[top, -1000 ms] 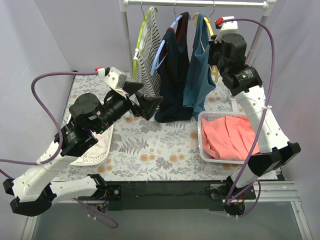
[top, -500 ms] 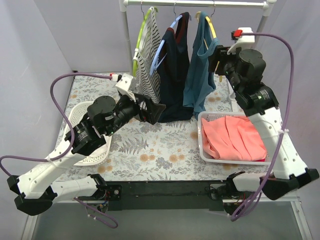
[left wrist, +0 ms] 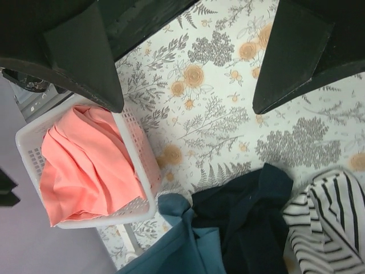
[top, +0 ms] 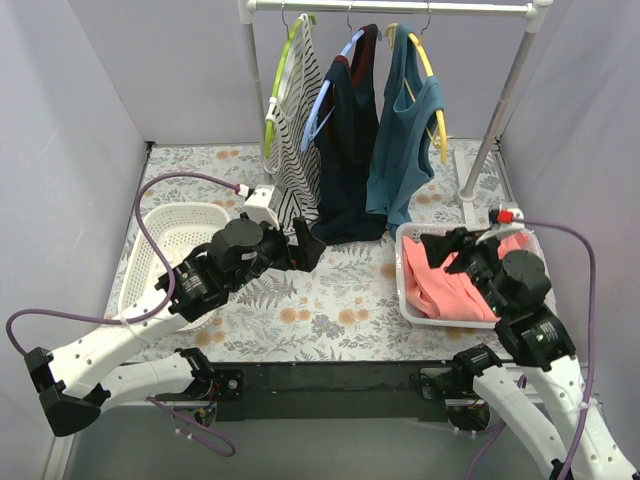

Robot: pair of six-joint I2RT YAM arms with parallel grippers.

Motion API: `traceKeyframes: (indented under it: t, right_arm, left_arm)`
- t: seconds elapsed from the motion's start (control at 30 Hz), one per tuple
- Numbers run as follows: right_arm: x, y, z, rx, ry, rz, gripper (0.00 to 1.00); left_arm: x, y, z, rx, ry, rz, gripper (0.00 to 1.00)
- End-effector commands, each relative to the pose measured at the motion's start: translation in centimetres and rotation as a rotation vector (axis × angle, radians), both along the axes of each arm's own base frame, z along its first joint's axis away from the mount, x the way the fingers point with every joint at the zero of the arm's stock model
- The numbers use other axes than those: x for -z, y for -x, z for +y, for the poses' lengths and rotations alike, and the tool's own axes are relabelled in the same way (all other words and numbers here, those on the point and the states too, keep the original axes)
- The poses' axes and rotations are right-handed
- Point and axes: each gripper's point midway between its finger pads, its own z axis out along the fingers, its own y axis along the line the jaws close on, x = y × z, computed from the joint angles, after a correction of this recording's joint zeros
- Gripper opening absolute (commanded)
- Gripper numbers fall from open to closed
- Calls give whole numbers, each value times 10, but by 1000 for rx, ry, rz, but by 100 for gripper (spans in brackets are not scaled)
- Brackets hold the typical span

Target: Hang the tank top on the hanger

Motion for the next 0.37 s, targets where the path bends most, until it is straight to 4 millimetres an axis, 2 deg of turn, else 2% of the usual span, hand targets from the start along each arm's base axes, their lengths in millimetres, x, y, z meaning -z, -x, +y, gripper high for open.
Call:
traceKeyframes:
  t: [0.0, 0.03, 0.1, 0.13, 0.17, 0.27, 0.33]
  right_arm:
    - [26, 20, 11, -72, -128, 0, 70]
    - [41, 21, 13, -80, -122, 27, 70]
    - [52, 24, 12, -86, -110, 47, 70]
    - [66, 25, 12, -82, -94, 83, 70]
    - [70, 25, 11, -80, -88, 94, 70]
    - [81, 27, 12, -88, -80, 116, 71]
    - [82, 26, 13, -89, -80, 116, 71]
  left_arm:
    - [7, 4, 13, -76, 82, 42, 98]
    - [19, 4, 15, -85, 70, 55, 98]
    - [26, 3, 19, -109, 66, 61, 98]
    - [28, 3, 20, -116, 74, 67, 98]
    - [34, 4, 20, -119, 64, 77, 98]
    - [38, 4, 21, -128, 67, 87, 98]
    - [39, -1, 29, -177, 61, 81, 98]
